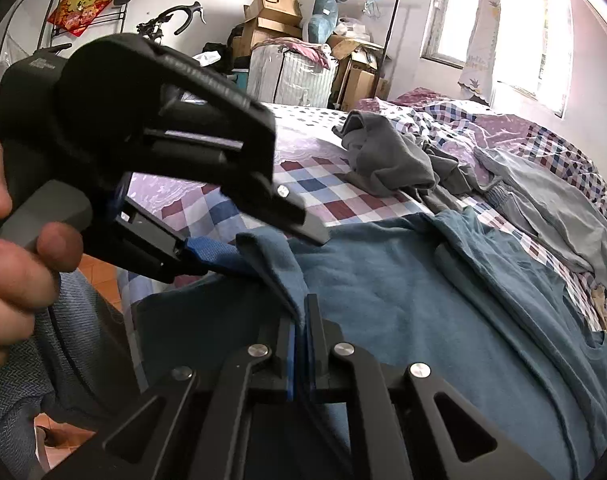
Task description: Fold clothes
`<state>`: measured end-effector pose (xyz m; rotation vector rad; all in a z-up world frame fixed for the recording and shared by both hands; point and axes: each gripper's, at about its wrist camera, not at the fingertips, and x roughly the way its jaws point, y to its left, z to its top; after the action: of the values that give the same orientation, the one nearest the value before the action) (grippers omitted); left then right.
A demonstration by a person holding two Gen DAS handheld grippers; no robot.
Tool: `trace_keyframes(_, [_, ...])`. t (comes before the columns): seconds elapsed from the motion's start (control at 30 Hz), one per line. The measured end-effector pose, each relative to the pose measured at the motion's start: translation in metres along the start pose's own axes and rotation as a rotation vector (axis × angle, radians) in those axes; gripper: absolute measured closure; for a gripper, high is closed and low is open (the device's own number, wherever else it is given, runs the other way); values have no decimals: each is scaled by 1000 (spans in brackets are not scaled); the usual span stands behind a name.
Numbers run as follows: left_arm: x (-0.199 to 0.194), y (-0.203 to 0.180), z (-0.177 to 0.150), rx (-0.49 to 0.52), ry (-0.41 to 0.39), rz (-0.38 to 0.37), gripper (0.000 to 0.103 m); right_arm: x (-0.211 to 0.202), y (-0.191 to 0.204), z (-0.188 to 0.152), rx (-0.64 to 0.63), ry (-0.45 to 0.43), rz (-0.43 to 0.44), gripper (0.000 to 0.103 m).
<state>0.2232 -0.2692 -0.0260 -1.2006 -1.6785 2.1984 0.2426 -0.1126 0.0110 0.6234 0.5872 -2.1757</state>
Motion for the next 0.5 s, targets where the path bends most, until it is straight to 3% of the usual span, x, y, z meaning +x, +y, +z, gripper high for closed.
trace_keyframes(0.1, [0, 3, -1, -8, 9, 14, 82, 1, 0, -1, -4, 5, -4, 100])
trace_keyframes(0.5, [3, 6, -3, -26, 51, -5, 82, -4, 0, -8, -8, 33, -41, 99])
